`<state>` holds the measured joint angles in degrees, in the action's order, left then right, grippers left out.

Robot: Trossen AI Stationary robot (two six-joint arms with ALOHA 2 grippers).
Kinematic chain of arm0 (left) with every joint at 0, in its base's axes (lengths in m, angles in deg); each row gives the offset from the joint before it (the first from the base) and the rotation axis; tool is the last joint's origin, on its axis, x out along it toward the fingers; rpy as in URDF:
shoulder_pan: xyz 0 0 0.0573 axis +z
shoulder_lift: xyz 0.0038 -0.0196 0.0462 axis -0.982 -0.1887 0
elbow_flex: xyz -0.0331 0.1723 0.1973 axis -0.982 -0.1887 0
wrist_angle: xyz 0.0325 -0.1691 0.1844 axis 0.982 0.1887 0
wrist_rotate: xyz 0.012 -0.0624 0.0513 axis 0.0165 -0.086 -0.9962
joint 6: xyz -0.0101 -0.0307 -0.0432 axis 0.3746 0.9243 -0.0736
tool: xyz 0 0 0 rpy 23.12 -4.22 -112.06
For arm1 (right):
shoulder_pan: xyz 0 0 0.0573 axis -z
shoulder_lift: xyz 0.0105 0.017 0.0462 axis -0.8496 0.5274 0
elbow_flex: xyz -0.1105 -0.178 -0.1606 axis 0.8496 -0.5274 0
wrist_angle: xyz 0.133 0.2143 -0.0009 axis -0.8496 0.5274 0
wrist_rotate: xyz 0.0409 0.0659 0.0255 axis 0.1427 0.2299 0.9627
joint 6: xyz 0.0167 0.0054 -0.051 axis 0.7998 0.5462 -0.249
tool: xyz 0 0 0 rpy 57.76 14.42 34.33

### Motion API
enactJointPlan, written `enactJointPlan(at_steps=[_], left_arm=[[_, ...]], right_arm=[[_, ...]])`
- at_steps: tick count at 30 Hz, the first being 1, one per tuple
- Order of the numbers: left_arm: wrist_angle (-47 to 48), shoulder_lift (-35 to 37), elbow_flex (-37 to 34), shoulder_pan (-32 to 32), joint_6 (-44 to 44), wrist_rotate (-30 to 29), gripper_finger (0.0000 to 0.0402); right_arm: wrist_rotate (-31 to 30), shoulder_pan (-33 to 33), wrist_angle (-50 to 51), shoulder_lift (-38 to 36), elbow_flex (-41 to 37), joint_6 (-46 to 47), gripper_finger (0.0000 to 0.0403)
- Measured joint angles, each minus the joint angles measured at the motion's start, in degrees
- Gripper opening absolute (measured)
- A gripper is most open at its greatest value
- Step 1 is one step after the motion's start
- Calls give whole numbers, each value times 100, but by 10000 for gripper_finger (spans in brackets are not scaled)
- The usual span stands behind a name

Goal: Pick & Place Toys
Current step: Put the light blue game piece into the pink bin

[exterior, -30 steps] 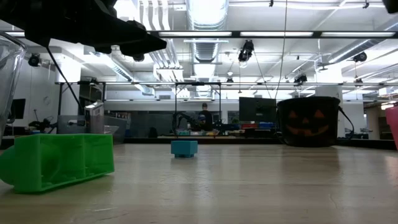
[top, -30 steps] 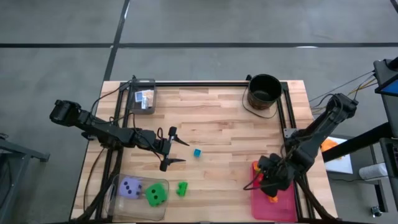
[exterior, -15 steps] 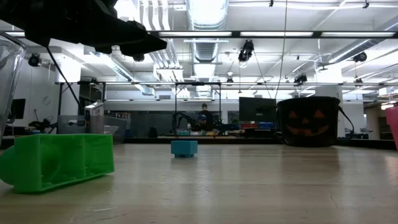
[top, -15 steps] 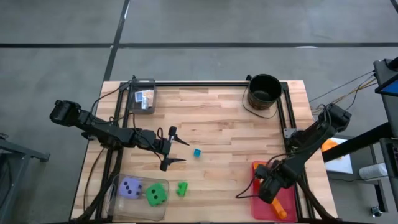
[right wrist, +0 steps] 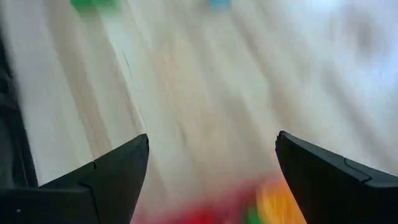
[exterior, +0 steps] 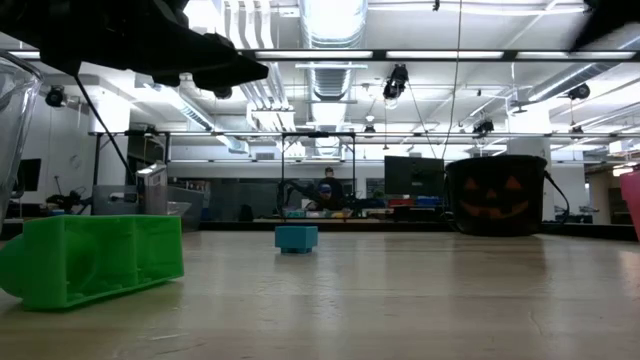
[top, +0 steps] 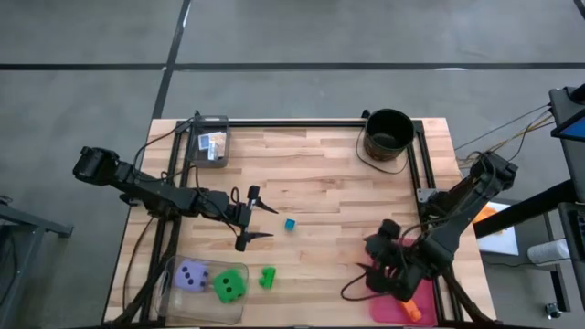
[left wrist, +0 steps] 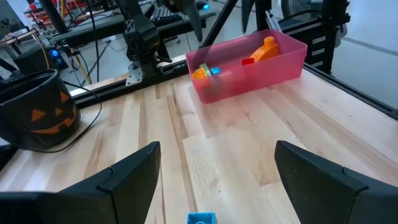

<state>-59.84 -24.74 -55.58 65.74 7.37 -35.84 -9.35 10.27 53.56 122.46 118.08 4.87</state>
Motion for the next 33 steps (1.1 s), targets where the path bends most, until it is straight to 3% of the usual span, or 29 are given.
enactJointPlan(at_steps=[4, 9, 12, 17, 22, 33], left_arm=[[-72, 0, -4, 0, 2, -2, 316], [-112, 0, -4, 0, 15, 0, 316], [-135, 0, -4, 2, 21, -2, 316], [-133, 0, -7, 4, 107, -1, 316], [-56, 0, -7, 4, 256, -2, 316], [506, -484, 380, 102, 958, 0, 316]], right_arm=[[-1224, 58, -1344, 5, 0, -1623, 349], [-1660, 220, -3859, 109, -122, -4452, 349], [-1400, 363, -5628, 252, -189, -6341, 349], [50, 635, -7887, 464, -301, -8601, 349], [703, 1028, -8570, 581, -750, -8713, 349], [482, 1763, -11008, 423, -3051, -7571, 349]])
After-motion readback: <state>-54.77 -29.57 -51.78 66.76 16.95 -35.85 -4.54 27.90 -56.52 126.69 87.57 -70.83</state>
